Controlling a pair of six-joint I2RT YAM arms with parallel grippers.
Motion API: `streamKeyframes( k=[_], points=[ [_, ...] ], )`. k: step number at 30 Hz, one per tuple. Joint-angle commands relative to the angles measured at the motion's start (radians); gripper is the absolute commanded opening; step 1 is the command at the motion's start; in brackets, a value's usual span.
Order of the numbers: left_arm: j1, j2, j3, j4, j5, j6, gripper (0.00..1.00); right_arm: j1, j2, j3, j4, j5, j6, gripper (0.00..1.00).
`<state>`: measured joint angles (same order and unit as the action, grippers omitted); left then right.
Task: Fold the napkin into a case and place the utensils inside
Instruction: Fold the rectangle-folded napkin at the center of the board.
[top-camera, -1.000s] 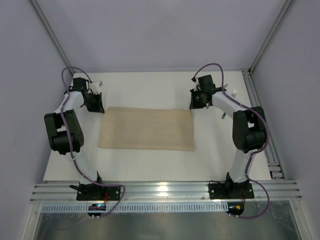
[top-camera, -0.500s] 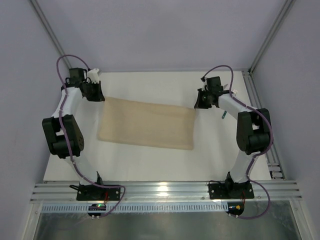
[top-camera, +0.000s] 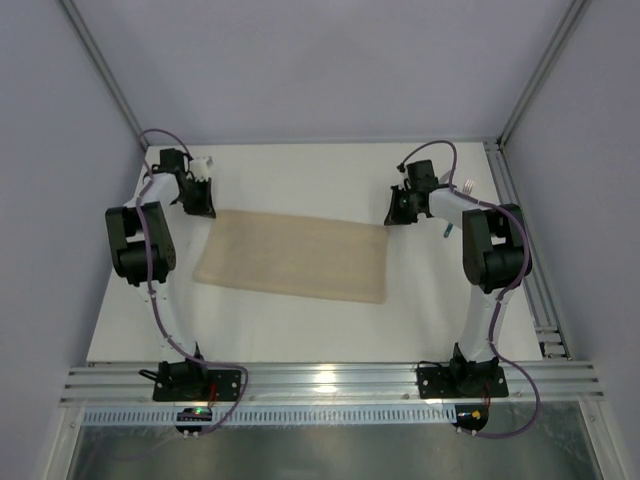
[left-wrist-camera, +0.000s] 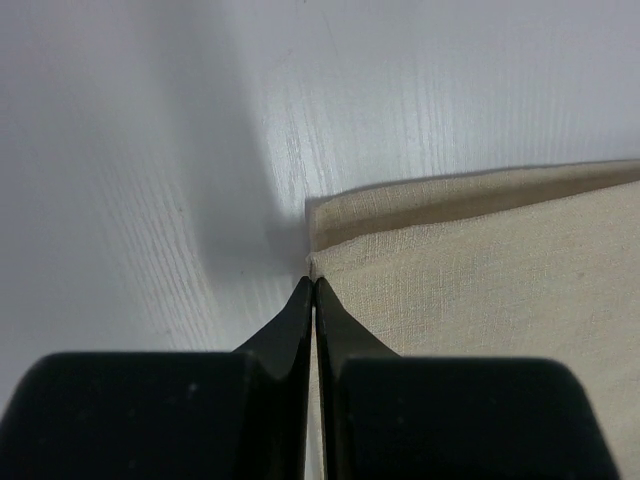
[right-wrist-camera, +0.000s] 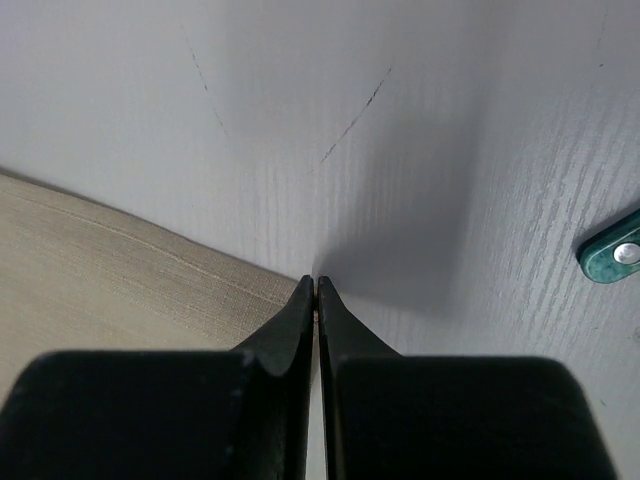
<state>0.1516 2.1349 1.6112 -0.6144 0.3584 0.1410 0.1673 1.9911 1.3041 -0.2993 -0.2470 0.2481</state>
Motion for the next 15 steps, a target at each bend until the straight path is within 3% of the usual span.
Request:
streamKeyframes(
  k=[1,15],
  points=[
    [0.000,-0.029,0.036,0.024,-0.033,0.003,0.00,-0.002,0.003,0.053,0.029,0.006,0.008,0.04],
    [-0.014,-0.052,0.016,0.048,-0.030,0.003,0.00,0.008,-0.006,0.075,0.014,0.034,-0.003,0.04]
  ],
)
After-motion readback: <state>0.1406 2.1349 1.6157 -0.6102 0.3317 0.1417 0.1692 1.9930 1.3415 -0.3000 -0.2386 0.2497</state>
